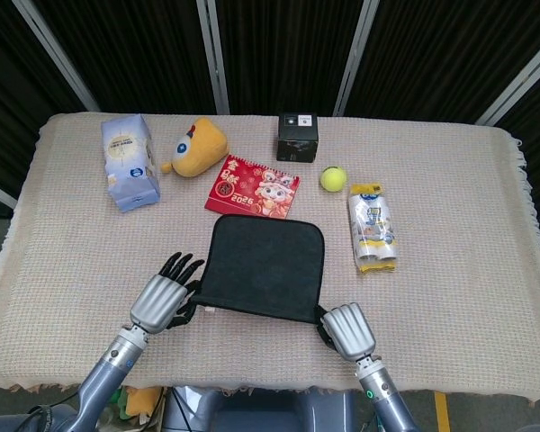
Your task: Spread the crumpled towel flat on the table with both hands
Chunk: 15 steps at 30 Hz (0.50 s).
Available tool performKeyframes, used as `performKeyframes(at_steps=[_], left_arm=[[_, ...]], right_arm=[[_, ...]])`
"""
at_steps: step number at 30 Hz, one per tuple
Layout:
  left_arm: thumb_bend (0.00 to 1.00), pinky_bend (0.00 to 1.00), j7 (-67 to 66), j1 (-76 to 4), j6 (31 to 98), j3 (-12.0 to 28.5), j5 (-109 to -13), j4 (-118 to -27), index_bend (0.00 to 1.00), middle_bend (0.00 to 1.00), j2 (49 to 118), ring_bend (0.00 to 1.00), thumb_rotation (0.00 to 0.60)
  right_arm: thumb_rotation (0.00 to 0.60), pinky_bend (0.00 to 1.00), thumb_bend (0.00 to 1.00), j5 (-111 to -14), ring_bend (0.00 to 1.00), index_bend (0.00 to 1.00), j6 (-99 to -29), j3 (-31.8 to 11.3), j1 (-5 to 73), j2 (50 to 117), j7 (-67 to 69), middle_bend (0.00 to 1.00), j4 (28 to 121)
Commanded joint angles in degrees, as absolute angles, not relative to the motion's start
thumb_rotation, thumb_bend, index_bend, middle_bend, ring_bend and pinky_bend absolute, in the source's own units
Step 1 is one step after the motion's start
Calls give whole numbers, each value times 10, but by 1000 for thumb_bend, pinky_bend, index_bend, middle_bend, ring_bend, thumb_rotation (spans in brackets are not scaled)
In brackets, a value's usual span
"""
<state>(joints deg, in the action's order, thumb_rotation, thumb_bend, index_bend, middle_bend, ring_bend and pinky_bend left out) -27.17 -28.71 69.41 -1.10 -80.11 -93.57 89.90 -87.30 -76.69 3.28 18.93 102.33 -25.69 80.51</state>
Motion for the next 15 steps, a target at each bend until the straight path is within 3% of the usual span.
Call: performKeyframes(at_steps=[1, 3, 9, 15], left_arm=[[310, 0, -272, -286, 692, -10, -802, -936, 321, 74, 900, 0, 600], [280, 0, -272, -285, 692, -9, -803, -937, 298, 71, 900, 0, 600], [145, 0, -270, -283, 689, -9, -806, -940, 253, 62, 894, 0, 600], [57, 0, -259, -279, 687, -11, -814, -950, 220, 55, 880, 0, 600]], right_arm=[[600, 1000, 493, -871, 1000, 277, -762, 32, 187, 1022, -262, 999, 808], [600, 1000, 475, -869, 1000, 190, -758, 32, 186, 1021, -266, 999, 810], [600, 1000, 440, -868, 1000, 93, -752, 33, 182, 1017, -275, 999, 816], [600, 1000, 424, -871, 1000, 58, -753, 34, 175, 1010, -278, 999, 826]])
